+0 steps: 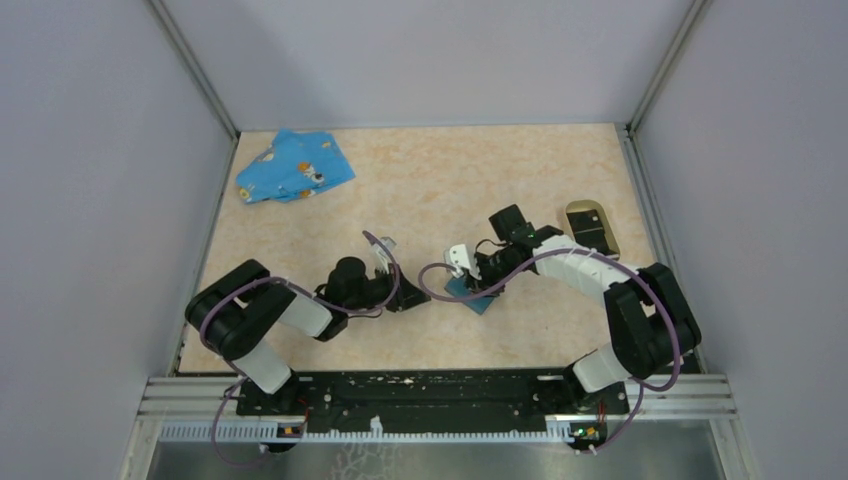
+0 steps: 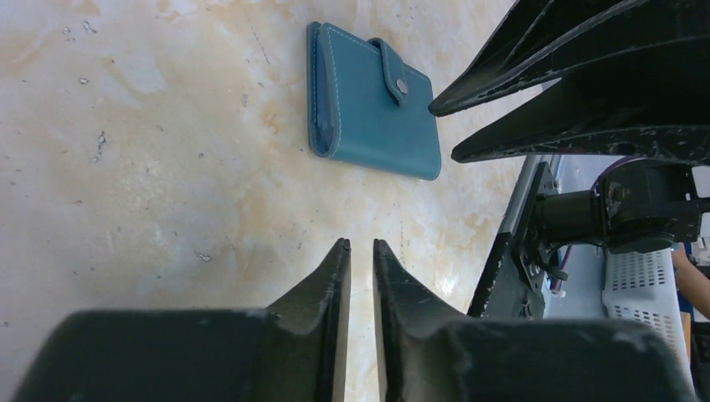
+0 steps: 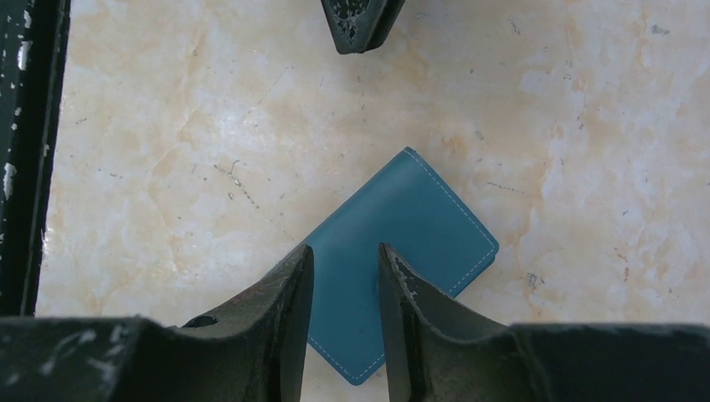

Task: Put the credit cards into the card holder
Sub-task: Open the card holder at the center of the board.

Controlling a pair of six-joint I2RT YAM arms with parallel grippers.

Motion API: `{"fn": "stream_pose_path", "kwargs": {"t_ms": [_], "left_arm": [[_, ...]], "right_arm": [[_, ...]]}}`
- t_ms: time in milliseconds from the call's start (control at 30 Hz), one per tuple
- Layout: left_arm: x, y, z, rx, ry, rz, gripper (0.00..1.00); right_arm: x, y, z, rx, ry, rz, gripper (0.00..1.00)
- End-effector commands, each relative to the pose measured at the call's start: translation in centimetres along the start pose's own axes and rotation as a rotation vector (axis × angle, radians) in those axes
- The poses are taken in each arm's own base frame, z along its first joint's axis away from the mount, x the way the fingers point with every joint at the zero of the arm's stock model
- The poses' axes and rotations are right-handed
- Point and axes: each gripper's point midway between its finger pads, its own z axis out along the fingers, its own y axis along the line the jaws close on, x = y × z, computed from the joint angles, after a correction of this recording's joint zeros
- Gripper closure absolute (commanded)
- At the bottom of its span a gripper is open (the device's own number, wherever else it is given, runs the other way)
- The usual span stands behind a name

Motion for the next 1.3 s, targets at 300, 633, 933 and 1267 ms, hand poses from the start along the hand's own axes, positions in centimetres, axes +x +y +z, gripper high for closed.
{"fn": "stream_pose_path", "kwargs": {"t_ms": [300,633,933,1267], "left_arm": [[-2.1,0.3,3.1,-0.011,-0.001,0.071,0.55],[-1.8,1.9,5.5,-0.036,0.051,0.081,0.52],[-0.6,2.4,6.3,-0.014,0.096,0.065,0.55],[0.6,2.6,7.1,-0.002,0.134,0.059,0.6]], "right_arm": [[1.5,-2.2,0.0,0.102,0.117,0.003,0.65],[2.9,-2.2,0.9,0.087,0.154,0.063,0.63],[4.0,-2.3,1.3,0.072,0.198,0.108,0.73],[4.1,-2.6,1.3,0.066,0.215,0.142,1.0]]}}
